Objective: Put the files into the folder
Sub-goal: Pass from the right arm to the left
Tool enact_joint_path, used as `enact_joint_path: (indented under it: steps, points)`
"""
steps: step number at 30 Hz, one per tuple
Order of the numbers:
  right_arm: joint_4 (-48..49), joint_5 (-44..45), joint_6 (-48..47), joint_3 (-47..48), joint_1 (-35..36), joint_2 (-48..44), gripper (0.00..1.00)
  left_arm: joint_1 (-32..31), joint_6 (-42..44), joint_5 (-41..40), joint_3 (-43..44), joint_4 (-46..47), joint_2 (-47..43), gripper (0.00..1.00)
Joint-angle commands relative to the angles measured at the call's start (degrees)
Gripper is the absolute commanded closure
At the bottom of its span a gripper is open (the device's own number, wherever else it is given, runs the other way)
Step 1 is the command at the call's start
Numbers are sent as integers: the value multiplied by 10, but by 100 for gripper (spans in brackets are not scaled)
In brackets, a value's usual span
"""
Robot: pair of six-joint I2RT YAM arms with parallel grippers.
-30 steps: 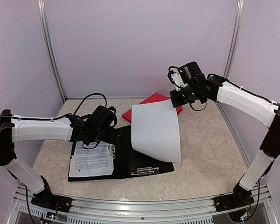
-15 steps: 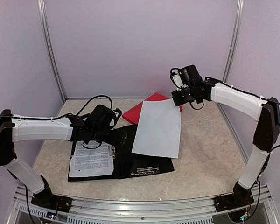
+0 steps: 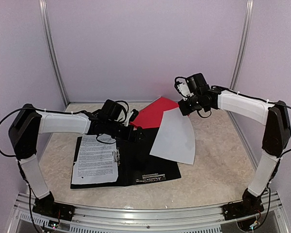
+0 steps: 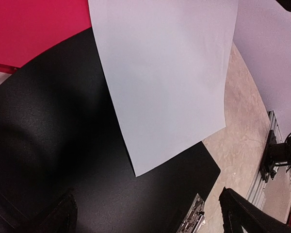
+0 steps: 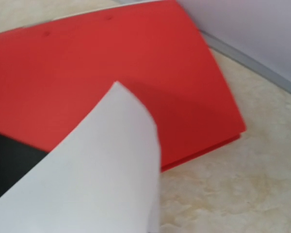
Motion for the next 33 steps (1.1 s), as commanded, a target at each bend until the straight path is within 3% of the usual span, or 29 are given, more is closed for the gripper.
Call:
enact_joint_path:
  steps: [1,11,22,33]
  points:
    - [25,-63,-26,-22,-4,-6,100,-1,-29,63,37,14,37,1]
    - [58,-211,-20,-56,-4,-33,100,-3,-74,66,63,22,77,1]
    - [44,-315,2,-52,25,-85,100,7,-67,8,-13,63,25,1]
    - [-25,-320,10,-14,59,-146,100,26,81,12,-101,190,-36,1]
